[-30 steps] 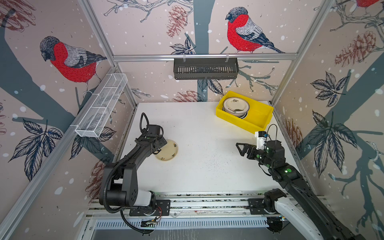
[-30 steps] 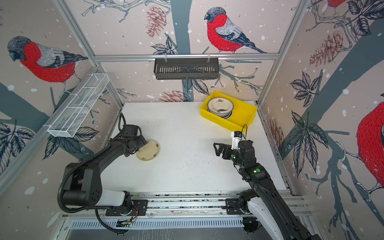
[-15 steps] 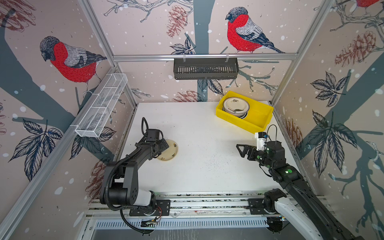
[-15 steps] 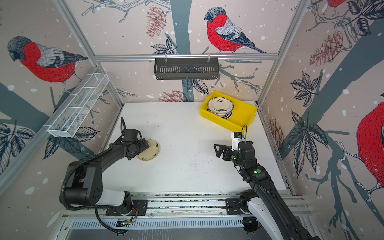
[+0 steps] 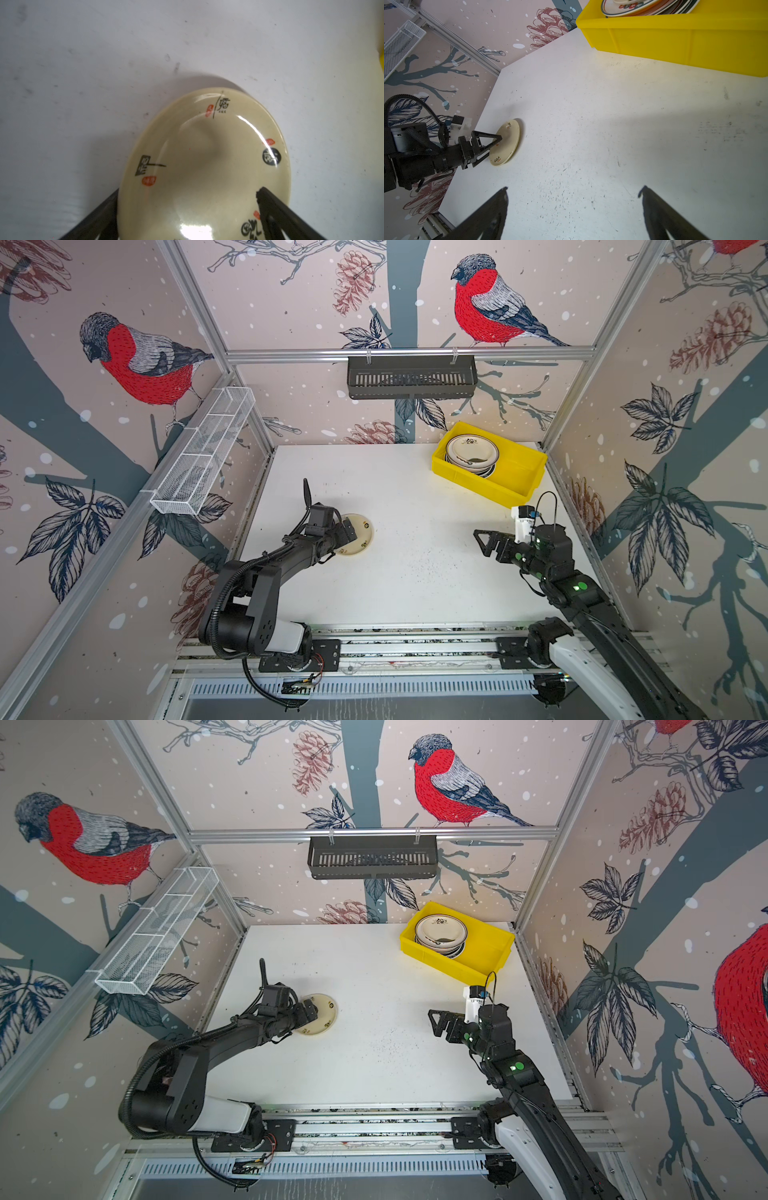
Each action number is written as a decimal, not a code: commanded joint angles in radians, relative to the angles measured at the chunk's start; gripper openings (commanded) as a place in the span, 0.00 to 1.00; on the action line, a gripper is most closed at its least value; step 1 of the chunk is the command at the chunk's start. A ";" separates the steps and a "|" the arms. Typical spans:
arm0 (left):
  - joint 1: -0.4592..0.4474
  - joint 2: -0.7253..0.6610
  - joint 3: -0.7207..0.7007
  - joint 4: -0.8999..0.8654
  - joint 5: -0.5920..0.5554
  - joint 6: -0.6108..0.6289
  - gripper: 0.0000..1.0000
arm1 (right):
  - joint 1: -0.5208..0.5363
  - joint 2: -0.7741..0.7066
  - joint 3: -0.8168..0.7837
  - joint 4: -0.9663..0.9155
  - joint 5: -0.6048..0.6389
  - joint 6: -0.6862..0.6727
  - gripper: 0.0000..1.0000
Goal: Place the plates into the plastic bin on the countertop
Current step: Pick up the plate from the middle-left of the table.
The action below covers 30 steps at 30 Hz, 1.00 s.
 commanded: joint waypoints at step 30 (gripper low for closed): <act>-0.065 0.270 0.093 0.206 0.246 0.088 0.39 | 0.031 0.083 -0.077 0.108 -0.026 0.118 0.98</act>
